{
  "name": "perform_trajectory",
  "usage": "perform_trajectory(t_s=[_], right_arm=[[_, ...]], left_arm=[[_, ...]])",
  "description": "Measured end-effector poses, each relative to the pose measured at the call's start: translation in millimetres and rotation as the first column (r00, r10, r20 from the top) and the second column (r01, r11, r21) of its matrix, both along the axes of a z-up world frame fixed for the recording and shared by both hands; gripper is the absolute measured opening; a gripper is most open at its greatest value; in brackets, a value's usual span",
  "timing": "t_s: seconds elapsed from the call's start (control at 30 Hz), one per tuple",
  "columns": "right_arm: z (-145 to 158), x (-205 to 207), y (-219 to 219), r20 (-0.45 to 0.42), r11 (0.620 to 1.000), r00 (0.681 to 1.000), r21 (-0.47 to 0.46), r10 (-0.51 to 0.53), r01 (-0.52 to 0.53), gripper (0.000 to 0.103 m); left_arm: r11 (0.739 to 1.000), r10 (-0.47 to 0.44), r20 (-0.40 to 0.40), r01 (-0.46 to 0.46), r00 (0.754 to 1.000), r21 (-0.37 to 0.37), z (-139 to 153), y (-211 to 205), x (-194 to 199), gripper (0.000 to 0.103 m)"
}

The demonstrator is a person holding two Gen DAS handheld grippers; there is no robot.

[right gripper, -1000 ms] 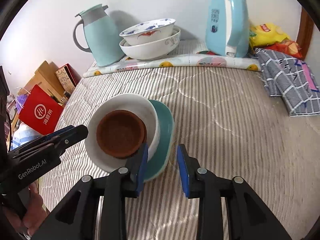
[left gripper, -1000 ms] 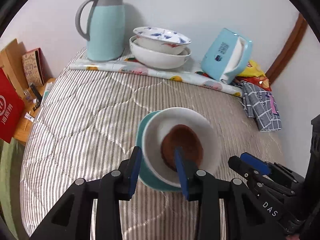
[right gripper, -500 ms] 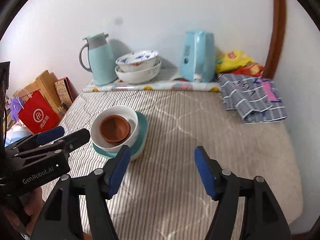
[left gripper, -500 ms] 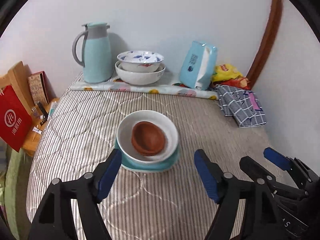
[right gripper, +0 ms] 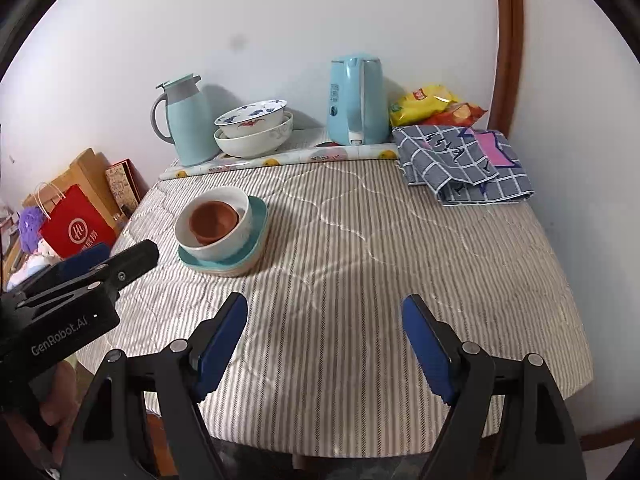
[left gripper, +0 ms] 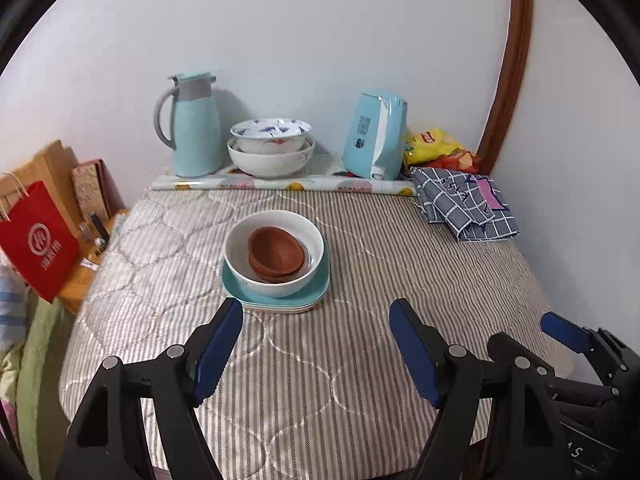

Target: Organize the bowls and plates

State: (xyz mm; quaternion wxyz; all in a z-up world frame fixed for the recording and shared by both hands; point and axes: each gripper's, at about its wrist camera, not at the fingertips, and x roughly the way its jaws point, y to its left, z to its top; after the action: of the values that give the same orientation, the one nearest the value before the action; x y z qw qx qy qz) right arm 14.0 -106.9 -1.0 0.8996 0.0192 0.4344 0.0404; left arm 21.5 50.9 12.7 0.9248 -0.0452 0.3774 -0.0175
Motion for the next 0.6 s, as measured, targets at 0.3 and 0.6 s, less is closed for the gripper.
perform_trajectory(t_s=[0.3, 0.6], right_arm=[[6, -27, -11, 0.039, 0.999, 0.999, -0.044, -0.027, 0.029, 0.087], [17, -39, -21, 0.076, 0.997, 0.996, -0.061, -0.051, 0.055, 0.087]], left_arm=[[1.000, 0.006, 0.027, -0.006, 1.000, 0.002, 6, -9, -18, 0.075], [1.000, -0.002, 0.032, 0.002, 0.999, 0.004, 7, -17, -27, 0.076]])
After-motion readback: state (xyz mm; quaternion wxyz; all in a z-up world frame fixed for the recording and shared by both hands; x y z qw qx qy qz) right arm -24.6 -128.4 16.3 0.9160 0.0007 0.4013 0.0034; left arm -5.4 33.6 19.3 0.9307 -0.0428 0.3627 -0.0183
